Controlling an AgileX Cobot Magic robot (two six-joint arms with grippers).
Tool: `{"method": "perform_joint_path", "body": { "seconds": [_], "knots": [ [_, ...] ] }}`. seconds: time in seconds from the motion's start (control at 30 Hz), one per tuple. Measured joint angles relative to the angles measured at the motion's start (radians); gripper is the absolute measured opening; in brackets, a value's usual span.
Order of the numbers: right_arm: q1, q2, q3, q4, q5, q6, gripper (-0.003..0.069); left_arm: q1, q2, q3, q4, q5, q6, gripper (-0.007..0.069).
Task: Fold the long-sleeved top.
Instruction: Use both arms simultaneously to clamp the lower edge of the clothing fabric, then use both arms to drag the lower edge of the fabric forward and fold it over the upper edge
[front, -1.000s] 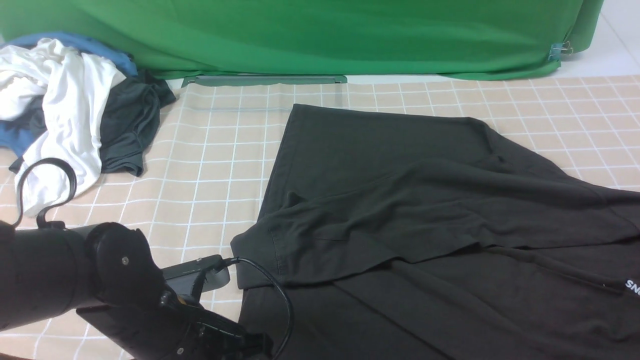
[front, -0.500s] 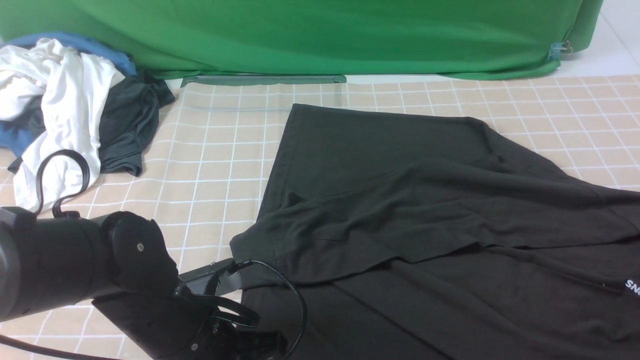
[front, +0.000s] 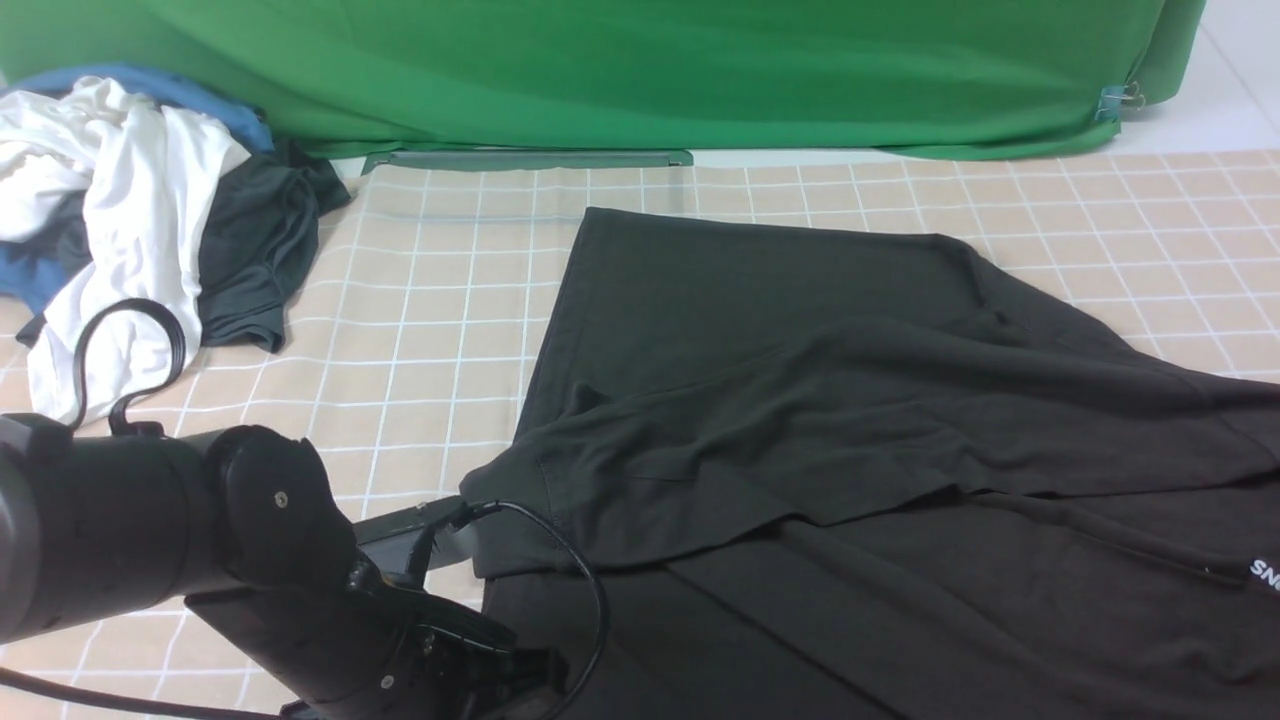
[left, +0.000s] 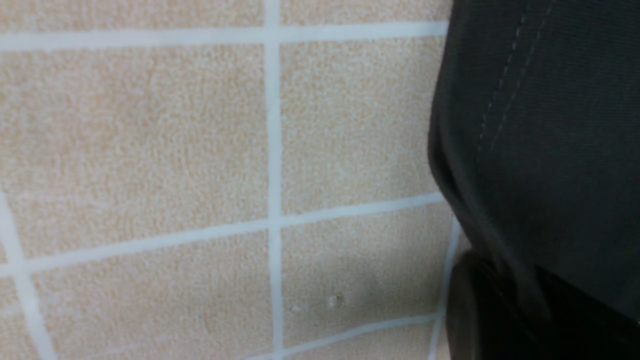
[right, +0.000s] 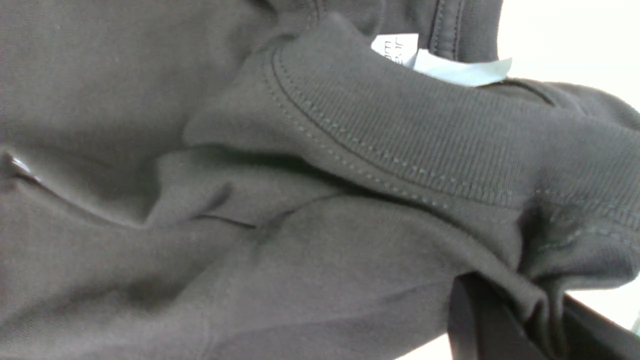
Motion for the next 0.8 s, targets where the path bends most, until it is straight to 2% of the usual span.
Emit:
{"method": "perform_joint_path", "body": {
  "seconds": [0.33,0.8],
  "knots": [
    [0.0,0.0,-0.001,0.0,-0.003,-0.002,0.0076,0.017,-0.069,-0.136,0.057,0.085,-0.066,0.002],
    [0.0,0.088,-0.196,0.021,0.013,0.005,0.0076,0.191,0.028,-0.465,0.065,0.138,-0.068,0.002]
  ]
}}
